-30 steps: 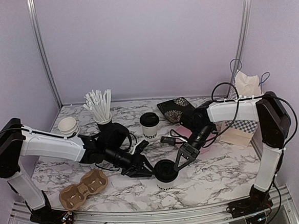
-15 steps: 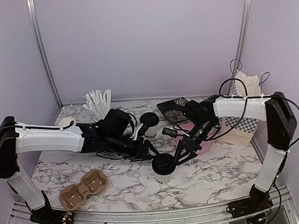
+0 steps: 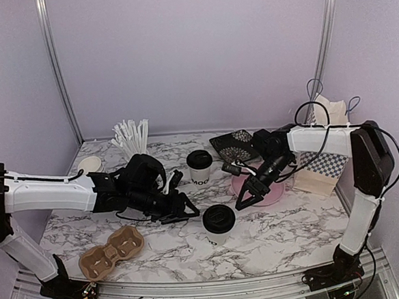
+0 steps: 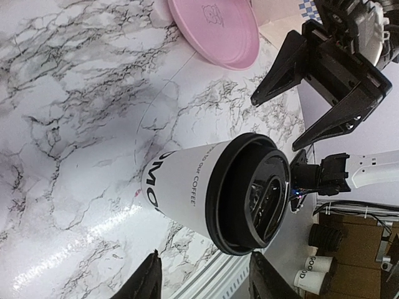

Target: Pack the takeout coffee

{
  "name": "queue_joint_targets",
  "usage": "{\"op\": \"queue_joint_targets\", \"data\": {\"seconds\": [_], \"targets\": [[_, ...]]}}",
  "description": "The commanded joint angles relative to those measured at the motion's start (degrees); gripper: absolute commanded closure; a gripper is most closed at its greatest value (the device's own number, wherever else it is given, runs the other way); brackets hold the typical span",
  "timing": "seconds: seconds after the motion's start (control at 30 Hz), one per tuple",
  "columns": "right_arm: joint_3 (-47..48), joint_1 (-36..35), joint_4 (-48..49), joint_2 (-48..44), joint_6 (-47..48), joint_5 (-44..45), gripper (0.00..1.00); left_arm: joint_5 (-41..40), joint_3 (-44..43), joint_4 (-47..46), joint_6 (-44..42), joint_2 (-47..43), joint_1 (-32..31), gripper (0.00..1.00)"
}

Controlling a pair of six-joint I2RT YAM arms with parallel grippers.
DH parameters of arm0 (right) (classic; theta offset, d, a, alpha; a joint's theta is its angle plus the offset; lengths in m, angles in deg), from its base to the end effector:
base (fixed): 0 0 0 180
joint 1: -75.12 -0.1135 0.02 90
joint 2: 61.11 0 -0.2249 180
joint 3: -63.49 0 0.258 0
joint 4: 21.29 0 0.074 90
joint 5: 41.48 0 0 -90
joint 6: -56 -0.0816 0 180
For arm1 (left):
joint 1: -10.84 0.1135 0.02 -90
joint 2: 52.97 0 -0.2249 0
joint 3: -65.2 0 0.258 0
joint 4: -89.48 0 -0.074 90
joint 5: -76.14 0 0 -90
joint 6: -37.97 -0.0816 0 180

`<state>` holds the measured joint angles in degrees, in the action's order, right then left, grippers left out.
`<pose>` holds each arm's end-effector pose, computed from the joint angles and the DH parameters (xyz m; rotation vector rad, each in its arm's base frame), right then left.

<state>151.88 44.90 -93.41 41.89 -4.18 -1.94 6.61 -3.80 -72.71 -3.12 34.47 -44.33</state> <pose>0.2513 0.2192 0.1418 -1.4322 2.4035 1.3185 0.1913 -0.3250 0.1676 0.3684 2.5074 -1.2887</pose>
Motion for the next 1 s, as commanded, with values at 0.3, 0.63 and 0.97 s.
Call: {"op": "queue_joint_targets", "data": {"seconds": [0.3, 0.63, 0.97], "targets": [[3.6, -1.3, 0.4, 3.4, -0.4, -1.4, 0.39, 6.1, -0.3, -7.8, 2.5, 6.3, -1.2, 0.55], [3.7, -3.2, 0.5, 4.4, -0.4, -1.3, 0.39, 7.0, -0.8, -8.8, 2.3, 8.6, -1.2, 0.57], [0.0, -3.5, 4.4, 6.5, -4.9, 4.3, 0.44, 1.7, -2.7, 4.3, -3.4, 12.5, -1.6, 0.6]]}}
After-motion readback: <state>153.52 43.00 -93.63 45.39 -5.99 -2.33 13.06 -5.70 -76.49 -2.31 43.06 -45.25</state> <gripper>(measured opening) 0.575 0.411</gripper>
